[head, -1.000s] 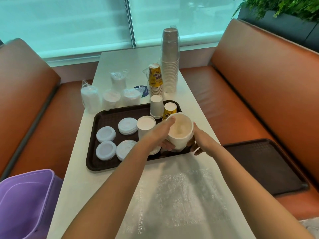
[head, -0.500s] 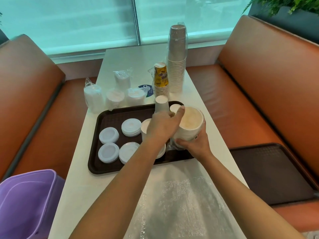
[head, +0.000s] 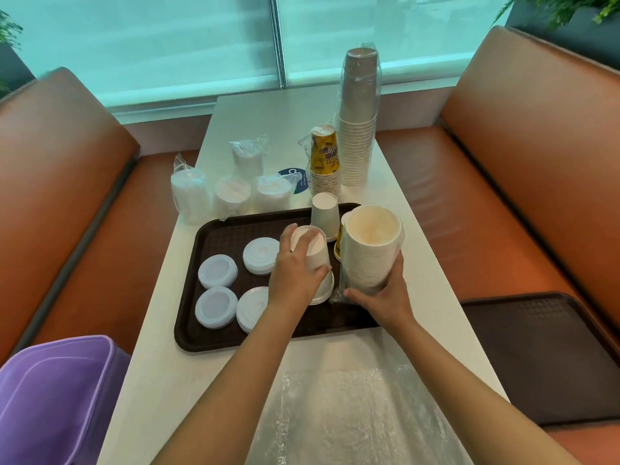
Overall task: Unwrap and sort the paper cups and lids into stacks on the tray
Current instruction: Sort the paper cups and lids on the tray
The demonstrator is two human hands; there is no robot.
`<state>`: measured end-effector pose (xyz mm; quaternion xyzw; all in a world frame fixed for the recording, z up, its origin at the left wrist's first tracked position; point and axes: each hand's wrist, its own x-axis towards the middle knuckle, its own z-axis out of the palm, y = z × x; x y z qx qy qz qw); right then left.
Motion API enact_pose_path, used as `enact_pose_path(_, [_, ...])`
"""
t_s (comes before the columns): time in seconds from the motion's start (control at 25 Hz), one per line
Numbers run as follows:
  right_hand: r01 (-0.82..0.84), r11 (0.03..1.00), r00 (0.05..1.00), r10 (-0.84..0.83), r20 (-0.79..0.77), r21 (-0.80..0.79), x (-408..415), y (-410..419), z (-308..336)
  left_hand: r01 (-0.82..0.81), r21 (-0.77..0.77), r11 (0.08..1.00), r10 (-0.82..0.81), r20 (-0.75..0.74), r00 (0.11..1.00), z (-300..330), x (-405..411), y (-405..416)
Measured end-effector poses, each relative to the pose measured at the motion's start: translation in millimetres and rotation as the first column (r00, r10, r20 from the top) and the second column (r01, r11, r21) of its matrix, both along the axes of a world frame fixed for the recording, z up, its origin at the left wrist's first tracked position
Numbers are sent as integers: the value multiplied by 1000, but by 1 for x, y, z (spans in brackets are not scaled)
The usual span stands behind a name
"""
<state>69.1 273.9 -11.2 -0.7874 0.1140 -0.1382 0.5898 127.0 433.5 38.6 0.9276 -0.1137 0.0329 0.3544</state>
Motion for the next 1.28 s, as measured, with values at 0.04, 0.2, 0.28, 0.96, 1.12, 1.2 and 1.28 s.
enact_pose_path(0.04, [3, 1000, 1000, -3, -28, 0, -1, 1, -4, -4, 7, 1000, 4, -5, 1000, 0, 8, -2])
enact_pose_path(0.2, [51, 999, 996, -50, -70, 5, 1, -3, -19, -14, 47, 999, 15, -20, 1000, 2, 40, -7])
enact_pose_path(0.28, [49, 999, 996, -50, -80, -16, 3, -6, -22, -26, 54, 998, 27, -31, 999, 6, 55, -7])
enact_pose_path(0.96, [127, 988, 984, -136, -112, -89, 10, -6, -28, -85, 315, 945, 83, 20, 996, 9, 79, -14])
enact_pose_path(1.12, [130, 988, 983, -140, -122, -87, 10, -5, -28, -52, 273, 960, 51, 11, 999, 10, 98, -5])
enact_pose_path(1.2, [131, 987, 982, -141, -125, -88, 11, -4, -28, -70, 284, 956, 72, 3, 997, 10, 107, -5])
enact_pose_path(1.28, [129, 988, 981, -141, -137, -89, 12, -5, -27, -65, 315, 947, 69, -1, 998, 10, 115, -3])
